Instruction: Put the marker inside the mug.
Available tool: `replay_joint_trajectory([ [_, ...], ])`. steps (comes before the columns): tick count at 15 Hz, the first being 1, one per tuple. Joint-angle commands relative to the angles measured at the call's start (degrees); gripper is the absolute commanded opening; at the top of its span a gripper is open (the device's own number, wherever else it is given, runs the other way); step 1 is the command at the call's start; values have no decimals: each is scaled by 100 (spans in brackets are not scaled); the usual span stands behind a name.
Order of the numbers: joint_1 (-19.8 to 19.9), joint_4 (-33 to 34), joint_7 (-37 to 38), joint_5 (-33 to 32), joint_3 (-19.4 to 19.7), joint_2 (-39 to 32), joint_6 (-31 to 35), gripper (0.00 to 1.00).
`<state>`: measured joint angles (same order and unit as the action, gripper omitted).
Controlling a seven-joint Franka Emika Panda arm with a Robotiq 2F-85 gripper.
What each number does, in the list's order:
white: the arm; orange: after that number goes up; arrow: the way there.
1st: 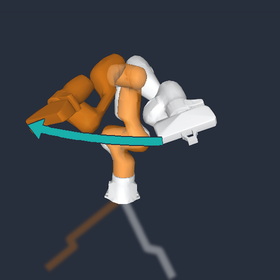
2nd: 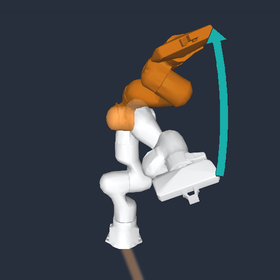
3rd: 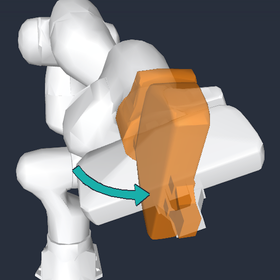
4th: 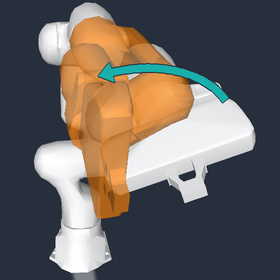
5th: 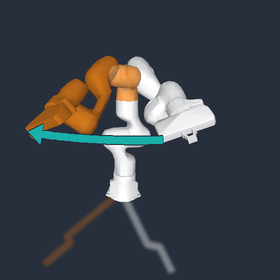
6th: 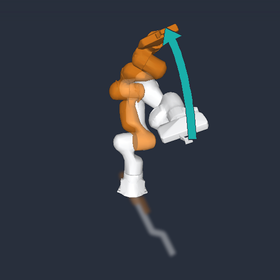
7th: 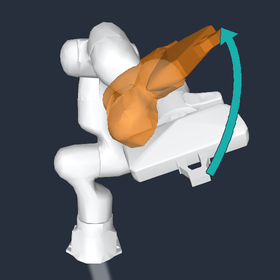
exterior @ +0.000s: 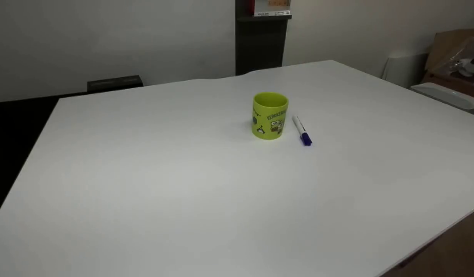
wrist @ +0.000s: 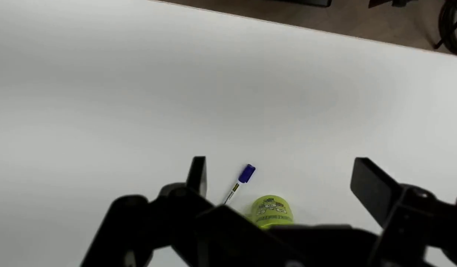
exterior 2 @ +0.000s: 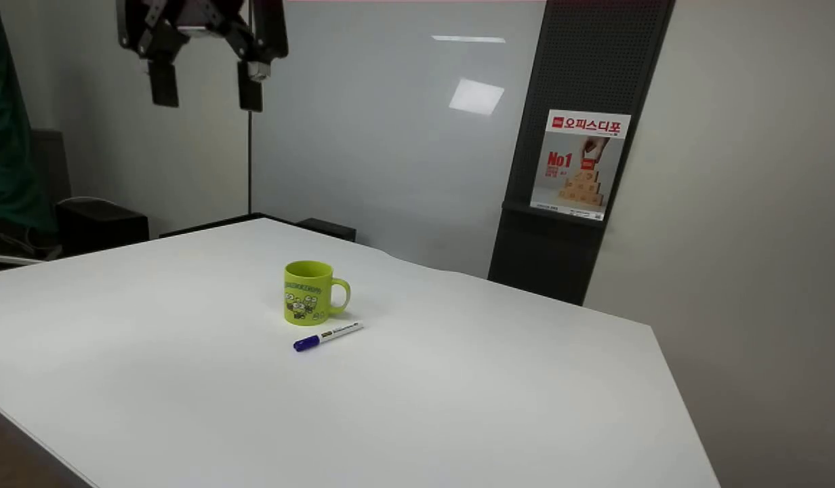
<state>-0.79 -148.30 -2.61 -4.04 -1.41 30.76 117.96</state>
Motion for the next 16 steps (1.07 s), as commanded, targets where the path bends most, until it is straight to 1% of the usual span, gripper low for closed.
replay_joint_trajectory([
  [1,553,291,529,-701,21,-1003,867,100],
  [4,923,654,1040,-1199,49,-1971,1638,100],
  [6,995,1032,1517,-1266,61,-2600,1900,100],
  [9,769,1743,2157,-783,101,-3464,1979,100],
  [11,570,2209,2517,-588,122,-3933,1934,100],
  [13,348,2595,2694,-394,145,-4295,1845,100],
  [14,261,2708,2676,-246,146,-4391,1776,100],
  [15,287,2243,2372,-349,250,-4066,2029,100],
  [16,210,2341,2372,-315,257,-4189,2032,100],
])
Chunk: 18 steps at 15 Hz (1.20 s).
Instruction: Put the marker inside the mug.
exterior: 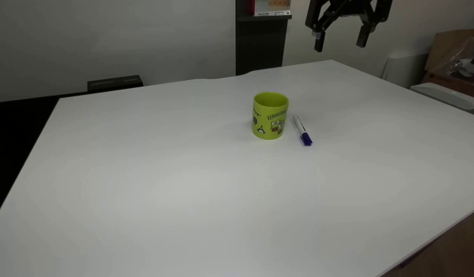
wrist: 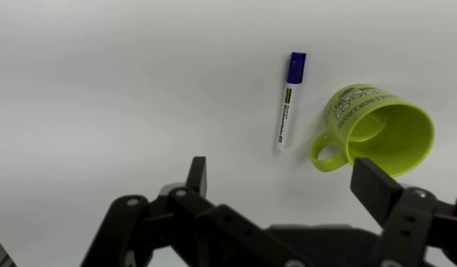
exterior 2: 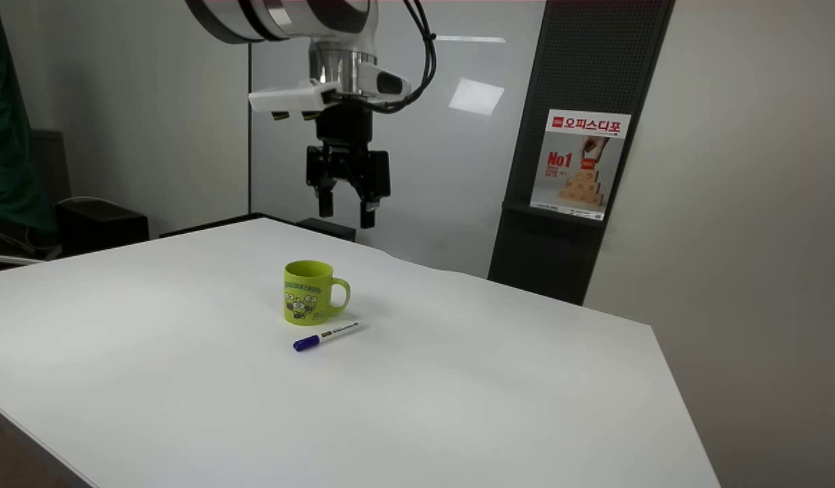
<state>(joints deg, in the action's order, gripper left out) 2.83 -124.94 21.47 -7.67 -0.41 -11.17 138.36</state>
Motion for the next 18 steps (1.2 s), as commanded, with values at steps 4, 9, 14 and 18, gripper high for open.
replay_joint_trajectory([
  [4,-193,-93,65,-10,256,0,150,100],
  [9,-348,-236,452,-22,387,-430,1286,100],
  [14,-541,-239,516,317,552,-1070,2015,100],
  [18,-445,-221,199,1001,405,-1476,2334,100],
])
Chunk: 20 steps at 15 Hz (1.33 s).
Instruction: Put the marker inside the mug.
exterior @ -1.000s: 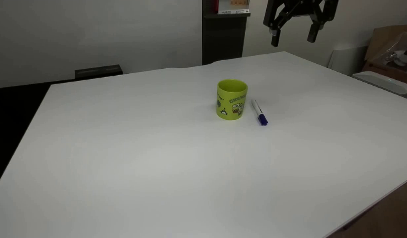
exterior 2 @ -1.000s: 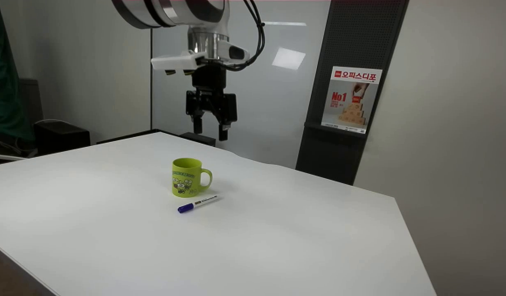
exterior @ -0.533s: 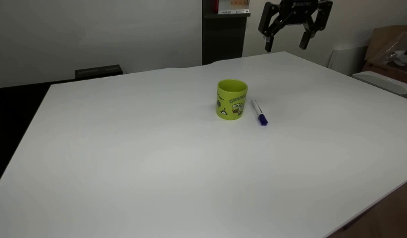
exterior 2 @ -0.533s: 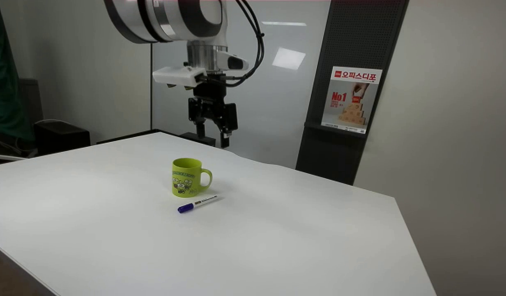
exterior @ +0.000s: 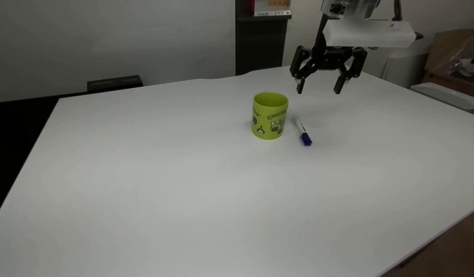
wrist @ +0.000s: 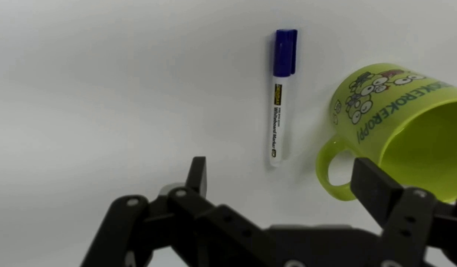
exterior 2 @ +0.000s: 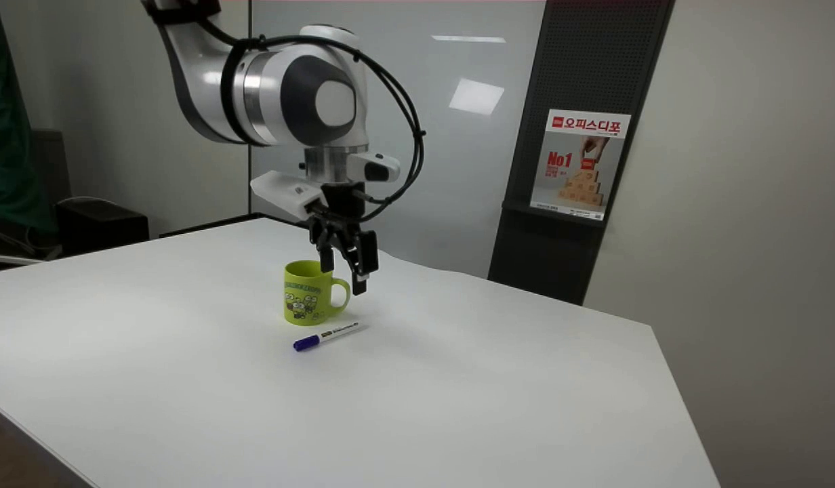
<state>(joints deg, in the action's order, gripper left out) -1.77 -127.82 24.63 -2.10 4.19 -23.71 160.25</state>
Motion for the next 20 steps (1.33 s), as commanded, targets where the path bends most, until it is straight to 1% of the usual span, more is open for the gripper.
replay_joint_trajectory([
  [1,39,62,-170,608,-98,-289,154,100],
  [4,28,73,-276,909,-120,-445,121,100],
  [6,-18,89,-287,987,-76,-520,93,100],
  [12,-25,87,-280,1073,-29,-666,88,100],
  [20,54,116,-347,1243,-64,-850,19,100],
])
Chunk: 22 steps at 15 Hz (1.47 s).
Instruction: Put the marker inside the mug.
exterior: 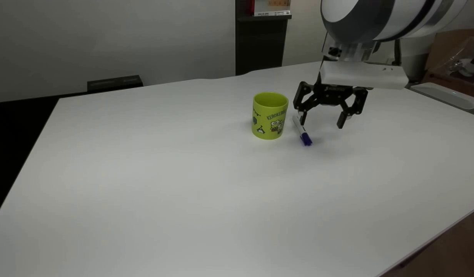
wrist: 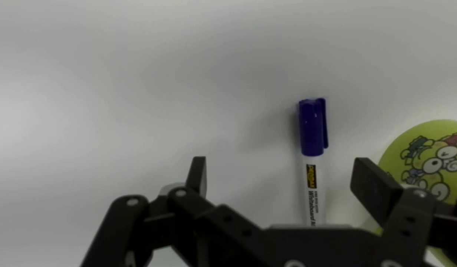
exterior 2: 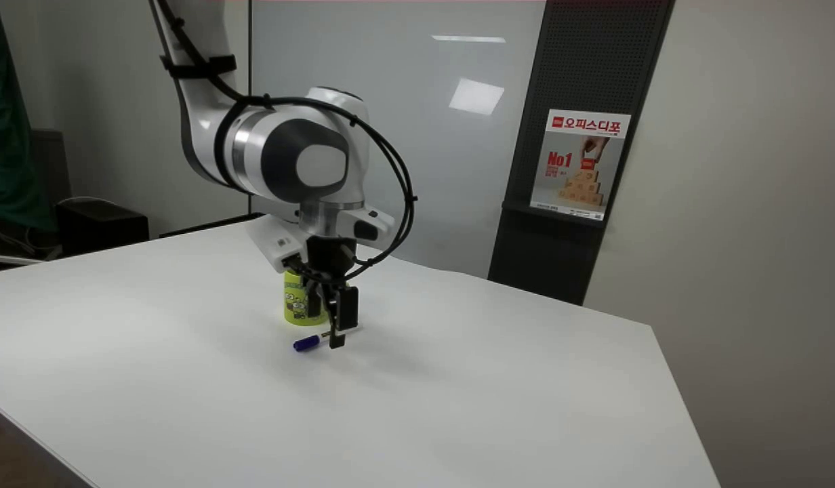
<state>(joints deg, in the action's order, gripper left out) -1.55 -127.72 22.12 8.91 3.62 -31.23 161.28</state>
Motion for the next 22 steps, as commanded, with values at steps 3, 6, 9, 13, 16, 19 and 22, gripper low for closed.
replay_joint_trajectory([
  [3,44,165,-123,154,-9,-201,-148,100],
  [6,46,212,-139,149,5,-287,-184,100],
  [9,58,266,-166,145,9,-358,-212,100],
  [13,25,391,-210,103,11,-409,-258,100],
  [16,22,518,-253,94,7,-463,-340,100],
  [19,27,659,-284,93,-11,-566,-459,100],
  [22,17,802,-329,81,-30,-691,-555,100],
])
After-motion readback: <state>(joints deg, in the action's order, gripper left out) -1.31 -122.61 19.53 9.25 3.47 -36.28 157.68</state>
